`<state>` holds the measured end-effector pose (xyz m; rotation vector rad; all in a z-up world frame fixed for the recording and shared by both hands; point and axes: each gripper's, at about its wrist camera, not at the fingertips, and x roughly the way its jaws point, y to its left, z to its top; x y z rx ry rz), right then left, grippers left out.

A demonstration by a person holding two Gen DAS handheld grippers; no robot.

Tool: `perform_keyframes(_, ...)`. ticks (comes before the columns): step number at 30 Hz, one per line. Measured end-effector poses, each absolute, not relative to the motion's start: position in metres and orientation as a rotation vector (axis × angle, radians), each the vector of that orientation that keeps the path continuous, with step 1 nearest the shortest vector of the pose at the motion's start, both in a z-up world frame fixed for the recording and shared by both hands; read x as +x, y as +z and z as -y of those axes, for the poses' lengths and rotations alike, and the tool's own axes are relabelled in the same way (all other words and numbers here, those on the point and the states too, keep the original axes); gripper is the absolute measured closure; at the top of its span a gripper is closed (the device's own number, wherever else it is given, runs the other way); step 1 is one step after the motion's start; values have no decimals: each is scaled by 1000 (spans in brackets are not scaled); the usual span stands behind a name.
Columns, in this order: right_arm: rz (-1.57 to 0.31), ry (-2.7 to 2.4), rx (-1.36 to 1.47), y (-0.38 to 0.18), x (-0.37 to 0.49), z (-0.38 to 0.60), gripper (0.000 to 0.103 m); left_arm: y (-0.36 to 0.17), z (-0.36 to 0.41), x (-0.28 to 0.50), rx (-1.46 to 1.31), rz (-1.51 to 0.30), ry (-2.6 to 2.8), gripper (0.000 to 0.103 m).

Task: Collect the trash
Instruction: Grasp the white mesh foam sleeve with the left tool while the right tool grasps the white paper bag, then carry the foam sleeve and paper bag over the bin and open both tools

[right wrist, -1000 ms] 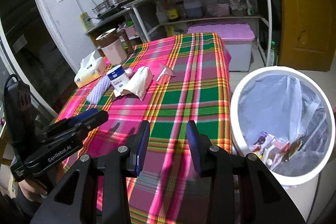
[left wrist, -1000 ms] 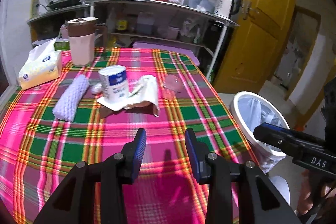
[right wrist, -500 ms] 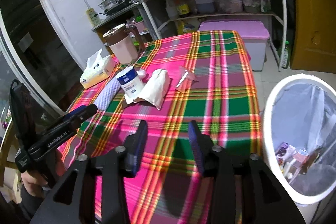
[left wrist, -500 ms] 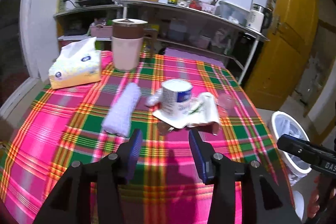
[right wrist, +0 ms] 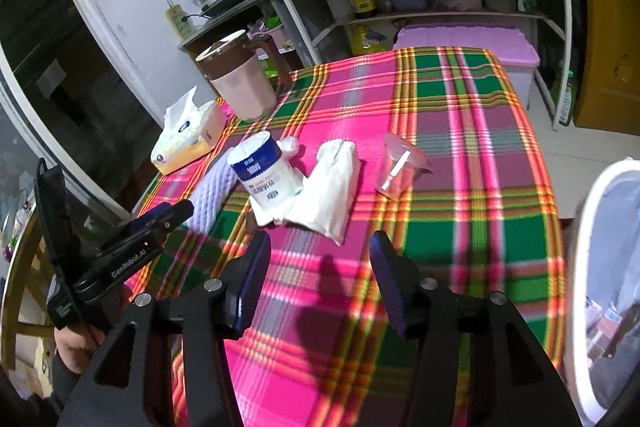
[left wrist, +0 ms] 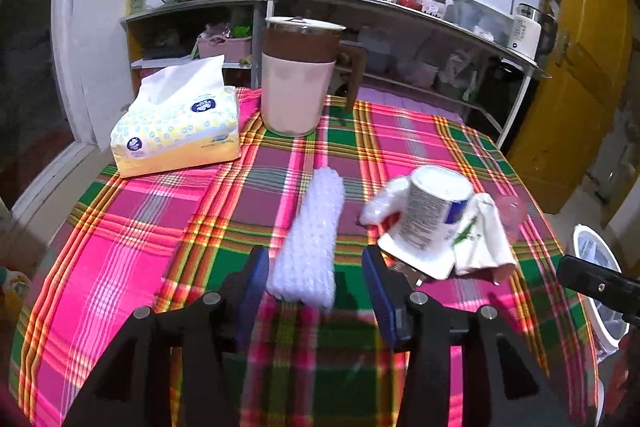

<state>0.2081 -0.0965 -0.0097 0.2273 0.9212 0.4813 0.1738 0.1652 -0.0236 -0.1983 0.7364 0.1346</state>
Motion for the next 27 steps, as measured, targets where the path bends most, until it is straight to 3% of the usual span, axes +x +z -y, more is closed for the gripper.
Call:
perform_keyframes(15, -993, 447, 243, -43, 260, 71, 51, -54, -173, 212, -220, -862, 127, 55)
perform_keyframes(17, -995, 450, 242, -44, 262, 70, 51, -54, -173, 211, -220, -857, 130, 63)
perform_keyframes(19, -988, 454, 241, -43, 260, 68, 63, -55, -173, 211, -227, -858, 125, 71)
perform_keyframes(20, -984, 457, 238, -43, 259, 68, 63, -55, -173, 210, -229, -856, 128, 75)
perform_keyframes(23, -982, 450, 236, -41, 257, 70, 72, -54, -171, 206, -232, -850, 123, 77)
perform_keyframes(27, -973, 452, 238, -37, 252, 75, 77, -47, -165, 196, -236, -821, 113, 78)
